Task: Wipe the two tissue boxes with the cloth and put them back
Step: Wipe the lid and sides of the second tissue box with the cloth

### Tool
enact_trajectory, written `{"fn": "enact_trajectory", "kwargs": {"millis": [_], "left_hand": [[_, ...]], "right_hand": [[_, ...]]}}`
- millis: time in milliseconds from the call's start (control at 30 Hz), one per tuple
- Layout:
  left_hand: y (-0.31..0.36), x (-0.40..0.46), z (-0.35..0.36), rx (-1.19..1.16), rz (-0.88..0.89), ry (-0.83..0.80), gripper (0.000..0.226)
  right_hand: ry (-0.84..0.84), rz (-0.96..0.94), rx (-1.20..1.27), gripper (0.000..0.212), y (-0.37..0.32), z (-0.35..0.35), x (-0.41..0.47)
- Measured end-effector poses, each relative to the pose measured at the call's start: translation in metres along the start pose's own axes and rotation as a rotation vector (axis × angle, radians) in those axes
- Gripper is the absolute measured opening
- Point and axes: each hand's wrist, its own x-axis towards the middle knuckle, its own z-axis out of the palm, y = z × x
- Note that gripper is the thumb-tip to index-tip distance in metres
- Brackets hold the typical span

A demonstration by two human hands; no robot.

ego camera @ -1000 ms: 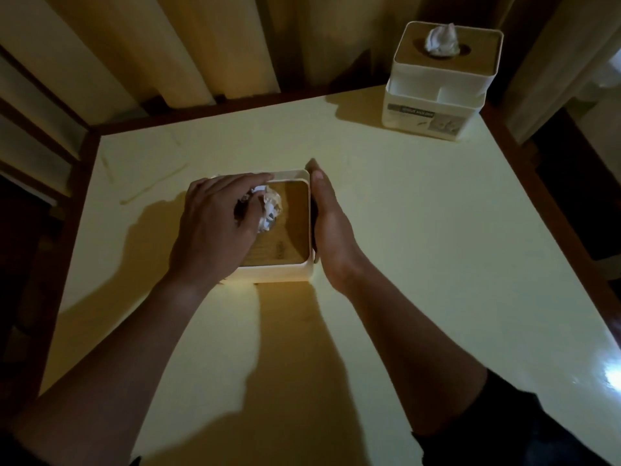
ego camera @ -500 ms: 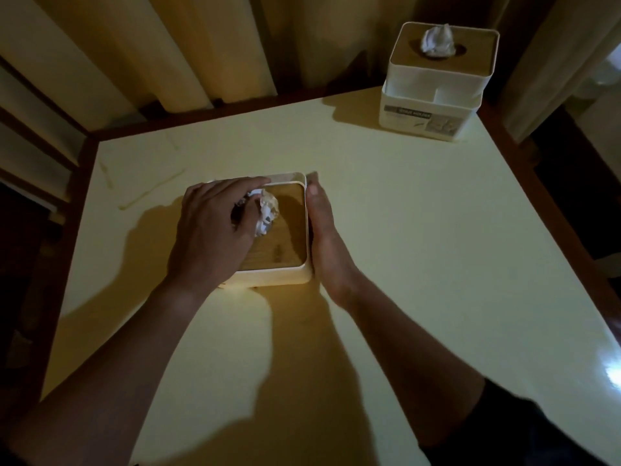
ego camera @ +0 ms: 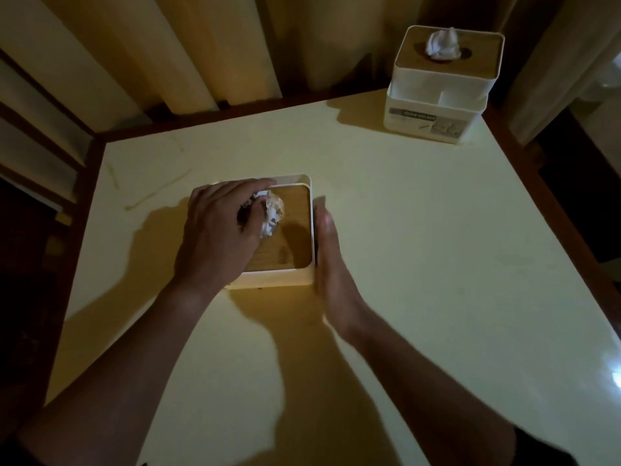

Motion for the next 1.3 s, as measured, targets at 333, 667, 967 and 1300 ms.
{"fn": "enact_trajectory", "kwargs": {"millis": [333,667,967,1300], "left_hand": [[0.002,0.001,0.001,0.003,-0.077,0.019,0.032],[0.037,0.015,0.015,0.014,-0.689,0.257,0.036],[-0.003,0.011,-0.012,0.027,-0.351,0.000,0.025],[0.000,0.012,0.000,-0.158,-0.405,-0.001,0.025]], "right_hand": [[0.006,-0.050,0.149,0.068,-0.018,-0.002,-0.016],[0.101,0.013,0.259,0.064,-0.011,-0.010,-0.020],[0.121,-0.005,0.305,0.073,-0.022,-0.019,0.003],[0.053,-0.259,-0.056,0.073,-0.026,0.049,-0.049]]}}
